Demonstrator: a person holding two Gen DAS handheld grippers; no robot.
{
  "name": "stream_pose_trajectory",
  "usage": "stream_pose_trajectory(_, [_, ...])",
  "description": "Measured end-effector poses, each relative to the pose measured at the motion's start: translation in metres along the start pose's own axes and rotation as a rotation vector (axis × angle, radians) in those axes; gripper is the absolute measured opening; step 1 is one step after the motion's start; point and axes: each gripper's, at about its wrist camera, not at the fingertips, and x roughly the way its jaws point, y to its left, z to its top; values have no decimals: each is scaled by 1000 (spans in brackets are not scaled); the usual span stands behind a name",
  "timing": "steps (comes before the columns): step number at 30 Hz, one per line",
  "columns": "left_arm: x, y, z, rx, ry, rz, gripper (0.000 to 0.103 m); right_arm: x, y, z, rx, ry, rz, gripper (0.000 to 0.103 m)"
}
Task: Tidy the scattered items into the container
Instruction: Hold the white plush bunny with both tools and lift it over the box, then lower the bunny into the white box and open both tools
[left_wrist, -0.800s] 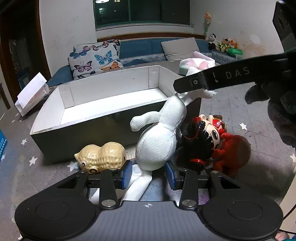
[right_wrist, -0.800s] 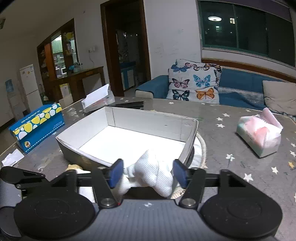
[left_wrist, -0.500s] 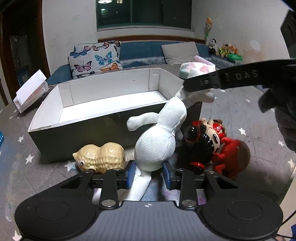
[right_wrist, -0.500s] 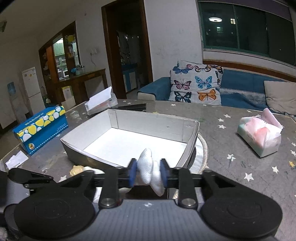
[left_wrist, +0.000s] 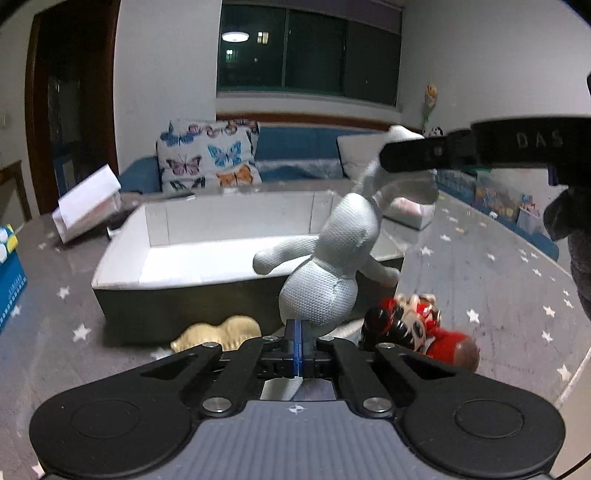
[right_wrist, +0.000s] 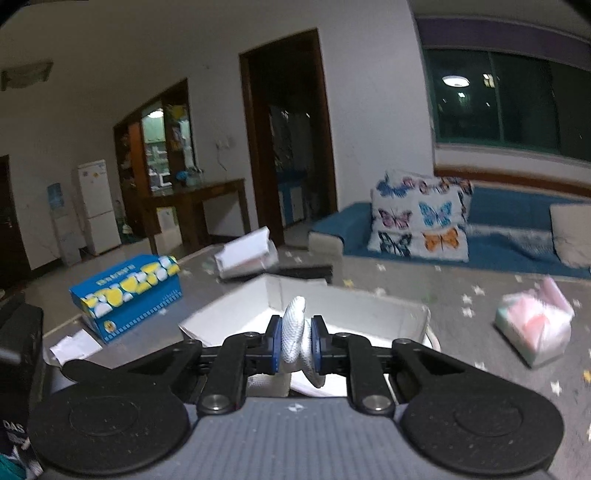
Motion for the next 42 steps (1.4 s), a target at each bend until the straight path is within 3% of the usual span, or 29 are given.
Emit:
stream_pose_trajectory(5, [-6,-12,5,49,-30,-1,4,-4,10,17,-18,-41,9,15])
stream_pose_trajectory(7, [-5,-12,6,42,-30,-7,10,-4,13,22,-23,-51,17,15])
stream_pose_trajectory(9, [-3,-10,7,18,-25,-9,23,-5,16,26,-29,-60,32,15])
stream_pose_trajectory(15, [0,-1,11,-45,-22,-79,23,-7,18,38,-7,-101,68,15])
stream_pose_trajectory(22, [11,12,9,-49,-53,116,23,9,-3,22,40,-32,6,15])
stream_pose_trajectory(26, [15,7,2,50,-70,186,23,23,-27,9,124,10,-28,15])
stream_pose_trajectory(36, [32,-11,-4,259,-61,225,28,51,-58,-6,182,93,-74,15])
stream_pose_trajectory(42, [42,-7,-2,243,-43,264,24,60,-64,-10,193,116,-79,15])
